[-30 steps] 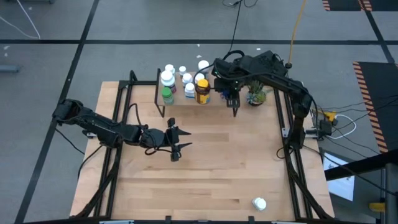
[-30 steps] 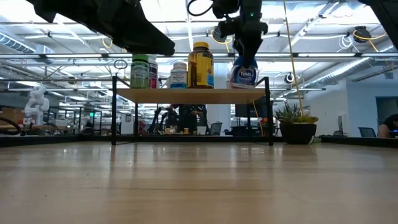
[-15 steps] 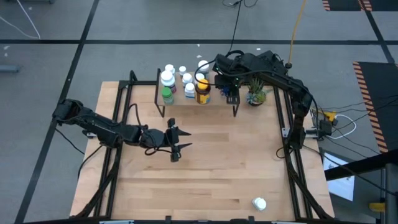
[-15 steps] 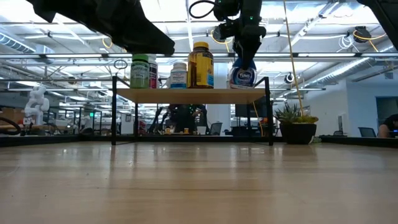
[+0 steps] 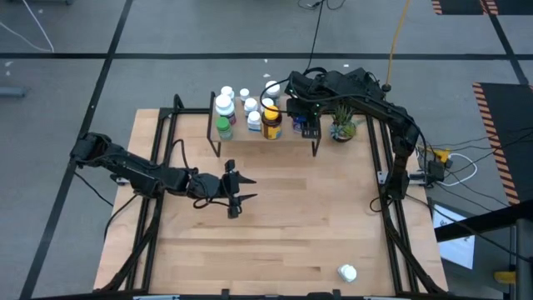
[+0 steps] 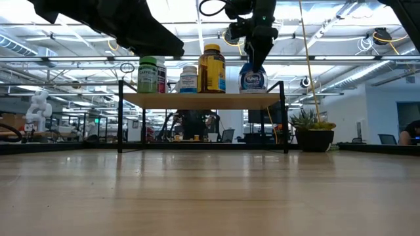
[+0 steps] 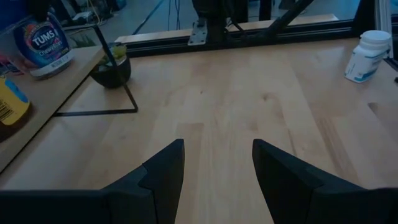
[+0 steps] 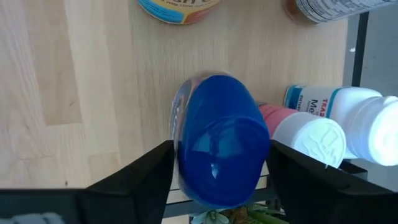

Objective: Pick and place medicine bottles onto shelf by color
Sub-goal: Put the blue pill bottle on the shelf, then put the white pill bottle on the shelf

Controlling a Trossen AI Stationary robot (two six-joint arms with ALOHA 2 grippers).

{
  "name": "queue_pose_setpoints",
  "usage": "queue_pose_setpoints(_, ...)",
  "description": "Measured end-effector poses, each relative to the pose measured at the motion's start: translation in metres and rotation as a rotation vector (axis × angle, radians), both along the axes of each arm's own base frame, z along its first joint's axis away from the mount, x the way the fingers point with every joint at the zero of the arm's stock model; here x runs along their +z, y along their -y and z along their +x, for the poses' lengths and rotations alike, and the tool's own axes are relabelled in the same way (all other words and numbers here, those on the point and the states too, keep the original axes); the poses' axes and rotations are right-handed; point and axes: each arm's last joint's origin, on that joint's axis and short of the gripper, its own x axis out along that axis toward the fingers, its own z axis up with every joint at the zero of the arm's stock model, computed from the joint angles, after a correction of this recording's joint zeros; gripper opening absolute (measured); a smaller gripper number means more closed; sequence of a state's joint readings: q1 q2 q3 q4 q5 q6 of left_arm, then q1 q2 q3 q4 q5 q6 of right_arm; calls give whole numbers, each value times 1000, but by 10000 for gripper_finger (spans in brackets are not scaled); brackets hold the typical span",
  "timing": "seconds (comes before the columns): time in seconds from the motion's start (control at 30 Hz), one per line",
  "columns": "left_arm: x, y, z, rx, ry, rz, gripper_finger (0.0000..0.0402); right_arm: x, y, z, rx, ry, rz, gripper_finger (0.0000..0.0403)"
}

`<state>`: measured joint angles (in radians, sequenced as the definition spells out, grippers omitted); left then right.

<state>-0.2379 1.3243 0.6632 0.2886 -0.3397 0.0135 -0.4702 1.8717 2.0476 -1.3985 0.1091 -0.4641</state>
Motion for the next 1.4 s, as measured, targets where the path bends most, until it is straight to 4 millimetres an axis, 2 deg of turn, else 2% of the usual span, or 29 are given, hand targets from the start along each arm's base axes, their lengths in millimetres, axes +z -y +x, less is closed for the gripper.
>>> queue_pose_setpoints(0.33, 0, 0, 0, -1, -1, 0, 191, 2, 3, -2, -37, -46, -100, 258)
queue_pose_setpoints(0.5, 0, 0, 0, -1, -1, 0, 191, 11, -5, -6, -36, -8, -97, 257)
queue_pose_setpoints(0.73, 0, 0, 0, -2, -1, 4, 191, 36, -28, -19, -59, 100, -84, 256)
queue_pose_setpoints(0.83, 0, 0, 0, -3, -1, 7, 191, 44, -45, -23, -59, 192, 1, 256)
queue_pose_setpoints(0.93, 0, 0, 0, -3, 0, 6, 191, 44, -65, -26, -58, 258, 51, 256)
queue_pose_setpoints(1.03, 0, 0, 0, 2, 1, -9, 191, 30, -90, -28, -49, 274, 77, 256)
queue_pose_setpoints(1.23, 0, 1, 0, 10, 3, -33, 191, -17, -138, -38, -43, 278, 117, 256)
queue_pose_setpoints(1.4, -2, 6, 1, -9, 6, -34, 191, -55, -168, -49, -48, 364, 63, 256)
